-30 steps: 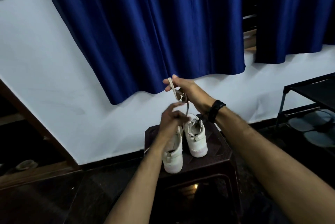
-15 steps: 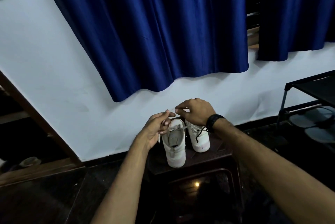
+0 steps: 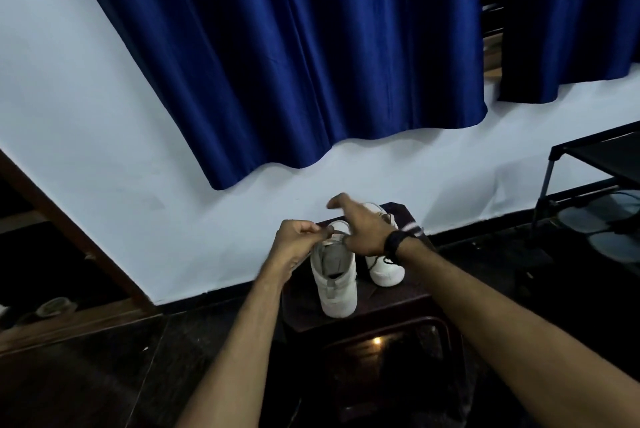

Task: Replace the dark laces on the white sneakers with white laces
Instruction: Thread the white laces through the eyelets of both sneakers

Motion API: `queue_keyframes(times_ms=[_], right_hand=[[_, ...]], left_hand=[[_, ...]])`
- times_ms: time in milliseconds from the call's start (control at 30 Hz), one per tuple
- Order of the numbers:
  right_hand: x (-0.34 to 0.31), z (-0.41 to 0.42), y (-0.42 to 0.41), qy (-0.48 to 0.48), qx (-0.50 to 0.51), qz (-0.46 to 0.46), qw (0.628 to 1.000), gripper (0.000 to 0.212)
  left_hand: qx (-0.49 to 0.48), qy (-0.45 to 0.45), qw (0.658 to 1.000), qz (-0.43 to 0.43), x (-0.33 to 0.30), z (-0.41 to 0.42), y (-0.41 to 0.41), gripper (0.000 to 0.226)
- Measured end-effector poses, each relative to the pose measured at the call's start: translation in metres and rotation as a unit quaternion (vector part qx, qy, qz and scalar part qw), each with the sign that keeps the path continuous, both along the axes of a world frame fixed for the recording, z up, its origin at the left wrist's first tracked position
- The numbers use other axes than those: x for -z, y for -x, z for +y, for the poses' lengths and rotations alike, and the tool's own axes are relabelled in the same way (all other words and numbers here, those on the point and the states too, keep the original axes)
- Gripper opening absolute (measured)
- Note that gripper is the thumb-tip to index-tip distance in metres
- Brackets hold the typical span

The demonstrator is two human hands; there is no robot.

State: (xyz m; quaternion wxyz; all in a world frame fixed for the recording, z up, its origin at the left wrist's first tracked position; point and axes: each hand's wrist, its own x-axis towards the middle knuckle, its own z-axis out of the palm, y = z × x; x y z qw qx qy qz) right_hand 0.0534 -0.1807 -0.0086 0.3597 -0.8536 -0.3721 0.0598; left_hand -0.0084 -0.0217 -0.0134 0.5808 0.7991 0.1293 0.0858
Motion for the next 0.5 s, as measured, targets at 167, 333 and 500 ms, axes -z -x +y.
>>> queue_keyframes(times_ms=[167,333,500], right_hand=[[0.018,0.018,-0.011,-0.009,-0.05,0.096,0.994,0.031],[0.039,0.02,-0.027,-0.109,0.106,0.046,0.987,0.019],[0.048,0.05,-0.022,-0.135,0.153,0.086,0.975,0.026]], left_hand=[[-0.066,0.045,0.997,-0.009,0.016,0.008,-0.015,0.02],[-0.212,-0.011,0.977,0.023,0.051,0.019,-0.02,0.029],[-0.219,-0.051,0.974,0.041,0.078,0.007,-0.017,0.017]])
